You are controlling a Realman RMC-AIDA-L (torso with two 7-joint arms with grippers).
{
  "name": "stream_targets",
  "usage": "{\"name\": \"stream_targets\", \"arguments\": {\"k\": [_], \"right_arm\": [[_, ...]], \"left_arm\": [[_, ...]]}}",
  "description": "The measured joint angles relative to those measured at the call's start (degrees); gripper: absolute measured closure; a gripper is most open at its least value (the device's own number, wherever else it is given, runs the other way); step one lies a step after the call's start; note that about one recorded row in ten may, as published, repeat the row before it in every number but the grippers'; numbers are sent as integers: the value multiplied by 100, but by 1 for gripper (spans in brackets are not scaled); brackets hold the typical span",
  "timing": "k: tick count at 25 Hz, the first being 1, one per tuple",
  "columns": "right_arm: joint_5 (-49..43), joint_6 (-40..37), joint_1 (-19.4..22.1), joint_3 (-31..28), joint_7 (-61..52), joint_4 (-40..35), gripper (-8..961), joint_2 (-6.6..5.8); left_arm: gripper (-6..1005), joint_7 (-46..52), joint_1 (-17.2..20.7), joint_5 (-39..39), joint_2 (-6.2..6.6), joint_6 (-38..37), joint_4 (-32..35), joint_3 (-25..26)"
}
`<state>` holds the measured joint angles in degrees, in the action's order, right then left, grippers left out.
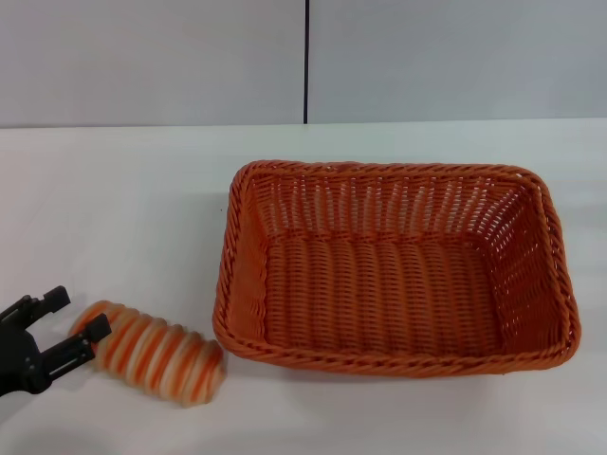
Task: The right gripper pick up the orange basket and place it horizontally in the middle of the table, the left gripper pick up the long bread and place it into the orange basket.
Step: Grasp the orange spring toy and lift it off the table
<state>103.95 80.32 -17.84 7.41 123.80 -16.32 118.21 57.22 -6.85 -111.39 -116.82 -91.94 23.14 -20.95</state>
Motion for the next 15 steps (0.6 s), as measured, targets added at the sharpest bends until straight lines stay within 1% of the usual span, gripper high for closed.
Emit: {"name": "stream_targets", "arguments": {"k": [8,15], "right_arm": [[-136,0,-26,6,-2,-2,395,-27],[-139,-46,-76,6,16,-2,395,-26]], "left_arm": [[189,2,-28,-42,-28,186,5,-1],[189,6,-44,-42,-41,249,4,-18]]}}
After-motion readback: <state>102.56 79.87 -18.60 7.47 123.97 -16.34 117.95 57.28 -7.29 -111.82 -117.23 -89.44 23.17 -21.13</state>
